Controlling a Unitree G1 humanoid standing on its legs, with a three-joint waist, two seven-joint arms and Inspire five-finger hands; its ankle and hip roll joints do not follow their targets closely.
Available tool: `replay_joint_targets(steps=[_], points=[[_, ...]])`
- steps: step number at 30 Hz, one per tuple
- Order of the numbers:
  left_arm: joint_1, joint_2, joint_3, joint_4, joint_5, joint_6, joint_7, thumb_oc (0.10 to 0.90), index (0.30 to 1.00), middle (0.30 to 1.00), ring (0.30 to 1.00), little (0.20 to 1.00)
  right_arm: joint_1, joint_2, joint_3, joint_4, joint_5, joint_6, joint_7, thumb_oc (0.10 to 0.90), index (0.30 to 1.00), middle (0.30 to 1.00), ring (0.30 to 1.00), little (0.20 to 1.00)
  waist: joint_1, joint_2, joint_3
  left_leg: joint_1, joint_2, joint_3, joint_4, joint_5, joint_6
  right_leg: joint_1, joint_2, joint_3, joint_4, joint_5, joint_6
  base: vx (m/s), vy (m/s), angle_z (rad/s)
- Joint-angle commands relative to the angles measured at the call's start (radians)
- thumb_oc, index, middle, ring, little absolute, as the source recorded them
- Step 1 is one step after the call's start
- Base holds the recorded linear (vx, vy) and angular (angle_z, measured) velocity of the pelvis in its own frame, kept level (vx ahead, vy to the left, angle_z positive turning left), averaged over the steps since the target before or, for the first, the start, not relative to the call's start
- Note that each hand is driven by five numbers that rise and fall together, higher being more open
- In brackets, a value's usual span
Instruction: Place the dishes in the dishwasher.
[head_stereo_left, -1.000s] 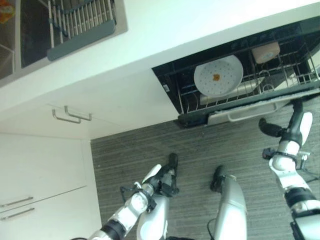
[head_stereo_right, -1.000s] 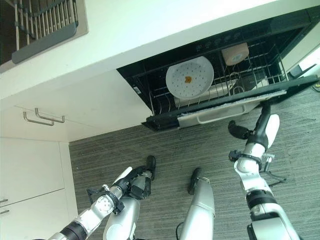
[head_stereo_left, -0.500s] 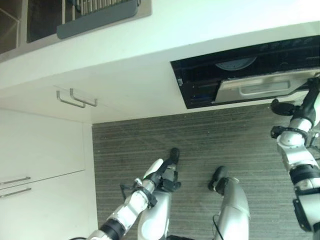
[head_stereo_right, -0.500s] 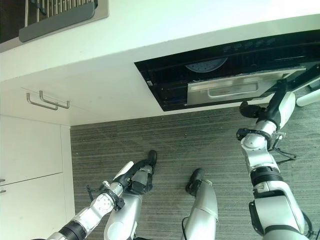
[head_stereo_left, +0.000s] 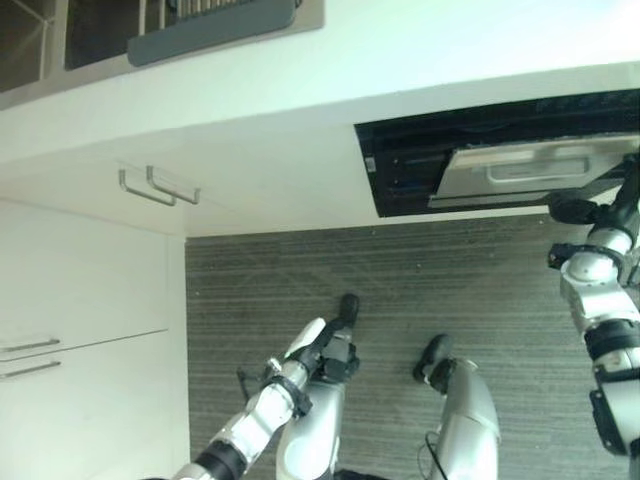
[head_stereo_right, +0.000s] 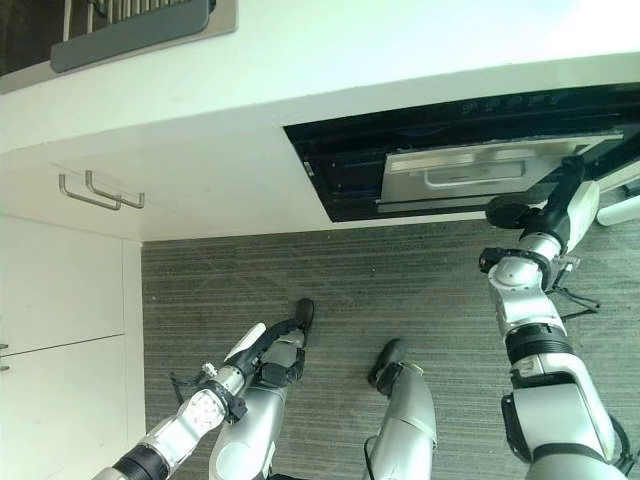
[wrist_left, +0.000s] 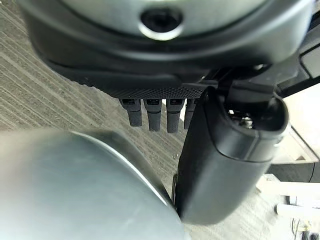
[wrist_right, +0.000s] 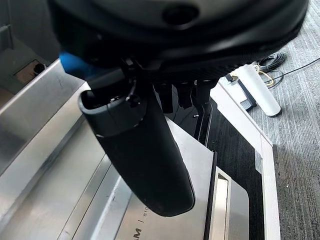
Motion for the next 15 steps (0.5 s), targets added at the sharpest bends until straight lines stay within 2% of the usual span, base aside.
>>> replay_joint_targets(steps=[1,12,15], points=[[0.181,0.235,-0.079,0.012,0.131,0.060,0.006,0.800,0.900,0.900,0.900,0.900,-0.510,-0.062,0.234,-0.237,-0.232,-0.363,0.031,0.800,0.900,0.900,0.900,0.900,0.143,-0.007,-0.007,0.056,-0.081,0.015,-0.027,-0.109,0.120,0.091,0.024,0.038,-0.015,-0.059,0.036,0.00,0.000,0.00],[0.186,0.244,-0.098,0.006,0.142,0.048,-0.006,0.800,0.900,0.900,0.900,0.900,-0.564,-0.071,0.250,-0.233,-0.243,-0.384,0.021,0.800,0.900,0.900,0.900,0.900,0.157,-0.004,-0.007,0.075,-0.085,0.006,-0.037,-0.105,0.119,0.128,0.017,0.028,-0.026,-0.058,0.041,0.05,0.028,0.04],[0.186,0.263,-0.100,-0.010,0.124,0.048,-0.013,0.800,0.900,0.900,0.900,0.900,-0.569,-0.069,0.248,-0.243,-0.218,-0.405,0.015,0.800,0.900,0.900,0.900,0.900,0.160,-0.011,-0.007,0.065,-0.088,0.004,-0.028,-0.109,0.124,0.127,0.023,0.027,-0.022,-0.055,0.045,0.06,-0.024,0.02]])
